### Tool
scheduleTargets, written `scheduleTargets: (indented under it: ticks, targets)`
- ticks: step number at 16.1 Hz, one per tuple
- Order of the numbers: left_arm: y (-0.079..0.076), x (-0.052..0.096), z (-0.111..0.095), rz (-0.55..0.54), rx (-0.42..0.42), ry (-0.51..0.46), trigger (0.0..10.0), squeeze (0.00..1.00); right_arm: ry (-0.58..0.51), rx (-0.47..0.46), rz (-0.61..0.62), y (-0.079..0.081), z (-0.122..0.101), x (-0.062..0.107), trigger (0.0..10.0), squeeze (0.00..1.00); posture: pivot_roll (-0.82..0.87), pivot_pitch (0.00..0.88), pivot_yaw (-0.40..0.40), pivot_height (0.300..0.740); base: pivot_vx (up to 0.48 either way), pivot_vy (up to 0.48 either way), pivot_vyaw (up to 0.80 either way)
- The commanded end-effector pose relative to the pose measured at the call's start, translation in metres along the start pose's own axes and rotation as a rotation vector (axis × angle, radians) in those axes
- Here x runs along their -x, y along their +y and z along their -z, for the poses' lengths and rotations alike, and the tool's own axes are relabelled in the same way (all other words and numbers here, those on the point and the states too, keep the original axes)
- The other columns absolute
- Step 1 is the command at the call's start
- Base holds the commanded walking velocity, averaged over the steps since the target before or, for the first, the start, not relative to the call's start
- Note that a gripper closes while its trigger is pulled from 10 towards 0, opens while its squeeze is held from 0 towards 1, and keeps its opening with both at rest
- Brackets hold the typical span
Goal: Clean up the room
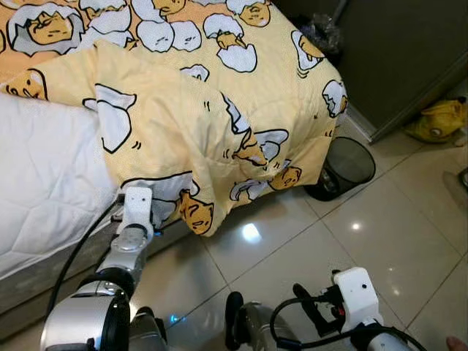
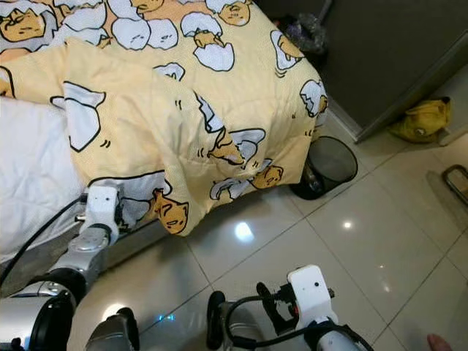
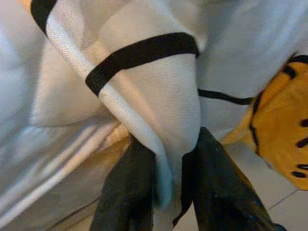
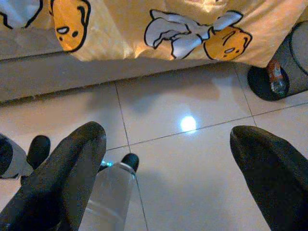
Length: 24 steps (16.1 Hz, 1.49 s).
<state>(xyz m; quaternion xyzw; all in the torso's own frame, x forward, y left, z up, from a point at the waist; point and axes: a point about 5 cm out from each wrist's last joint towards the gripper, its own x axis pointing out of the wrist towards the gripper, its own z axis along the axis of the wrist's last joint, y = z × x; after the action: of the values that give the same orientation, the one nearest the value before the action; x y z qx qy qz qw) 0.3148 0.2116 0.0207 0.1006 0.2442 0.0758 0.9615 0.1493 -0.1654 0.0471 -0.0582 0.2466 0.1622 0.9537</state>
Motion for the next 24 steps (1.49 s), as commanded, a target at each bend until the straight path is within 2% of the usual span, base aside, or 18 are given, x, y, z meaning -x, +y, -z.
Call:
scheduleTargets:
  ticks: [1,3,4,5,6,8,11,12,13,15,16,18,20,21,22,24]
  targets:
    - [-0.01,0.001,0.003,0.04,0.005,0.024,0.0,0.0,-0.005,0.005,0.026,-0.006,0.0,-0.001,10.0,0.0,-0.22,0.163,-0.161,0.74,0.0,0.0,0.0]
    - [-0.014,0.002,0.005,0.073,-0.043,0.022,0.0,0.0,-0.021,0.007,0.03,-0.007,-0.002,-0.01,10.0,0.0,-0.2,0.13,-0.139,0.74,0.0,0.0,0.0]
    - [-0.014,0.003,0.008,0.087,-0.08,0.024,0.4,0.0,-0.037,0.0,0.034,-0.007,-0.004,-0.019,10.0,0.0,-0.19,0.094,-0.115,0.74,0.0,0.0,0.0]
    - [-0.013,0.004,0.013,0.101,-0.112,0.033,10.0,0.0,-0.05,-0.005,0.033,-0.006,-0.006,-0.029,10.0,0.0,-0.17,0.051,-0.086,0.74,0.0,0.0,0.0]
    - [-0.013,0.006,0.019,0.119,-0.144,0.045,10.0,0.0,-0.064,-0.009,0.03,-0.005,-0.009,-0.039,10.0,0.0,-0.15,0.014,-0.062,0.74,0.0,0.0,0.0]
    - [-0.012,0.01,0.029,0.16,-0.225,0.043,10.0,0.0,-0.095,-0.021,0.029,-0.006,-0.017,-0.06,10.0,0.0,-0.1,0.0,-0.038,0.74,0.0,0.0,0.0]
    - [-0.009,0.01,0.028,0.184,-0.287,0.017,10.0,0.0,-0.142,-0.02,0.015,-0.004,-0.032,-0.083,10.0,0.0,-0.05,0.0,-0.032,0.74,-0.21,0.0,0.0]
    - [-0.007,0.01,0.028,0.181,-0.28,0.016,10.0,0.0,-0.146,-0.021,0.014,-0.004,-0.033,-0.087,10.0,0.0,-0.04,0.0,-0.03,0.74,-0.48,0.0,0.0]
    - [-0.005,0.01,0.031,0.176,-0.232,0.029,10.0,0.0,-0.149,-0.019,0.006,-0.004,-0.034,-0.091,10.0,0.0,-0.03,0.0,-0.027,0.74,-0.48,0.0,0.0]
    - [-0.014,0.014,0.038,0.224,-0.243,0.042,10.0,0.0,-0.151,-0.015,-0.001,-0.005,-0.034,-0.094,10.0,0.0,-0.02,0.0,-0.03,0.74,-0.48,0.0,0.0]
    - [-0.022,0.017,0.044,0.275,-0.283,0.051,10.0,0.0,-0.149,-0.011,-0.011,-0.005,-0.034,-0.096,10.0,0.0,-0.02,0.0,-0.029,0.74,-0.48,0.0,0.0]
    - [-0.054,0.028,0.056,0.479,-0.333,0.062,10.0,0.0,-0.154,-0.001,-0.027,-0.006,-0.035,-0.102,10.0,0.0,-0.01,0.0,-0.033,0.74,0.0,0.0,0.0]
    - [-0.079,0.039,0.063,0.65,-0.33,0.075,10.0,0.0,-0.157,0.006,-0.03,-0.008,-0.036,-0.105,10.0,0.0,-0.01,0.0,-0.035,0.74,0.0,0.0,0.0]
    - [-0.086,0.042,0.064,0.691,-0.331,0.078,10.0,0.0,-0.158,0.009,-0.031,-0.008,-0.036,-0.105,10.0,0.0,-0.02,0.0,-0.034,0.74,0.0,0.0,0.0]
    - [-0.103,0.049,0.067,0.773,-0.314,0.089,10.0,0.0,-0.158,0.016,-0.035,-0.01,-0.037,-0.105,10.0,0.0,-0.02,0.0,-0.034,0.74,0.0,0.0,0.0]
    - [-0.115,0.056,0.072,0.832,-0.303,0.107,10.0,0.0,-0.155,0.02,-0.037,-0.012,-0.036,-0.106,10.0,0.0,-0.03,0.0,-0.032,0.74,0.0,0.0,0.0]
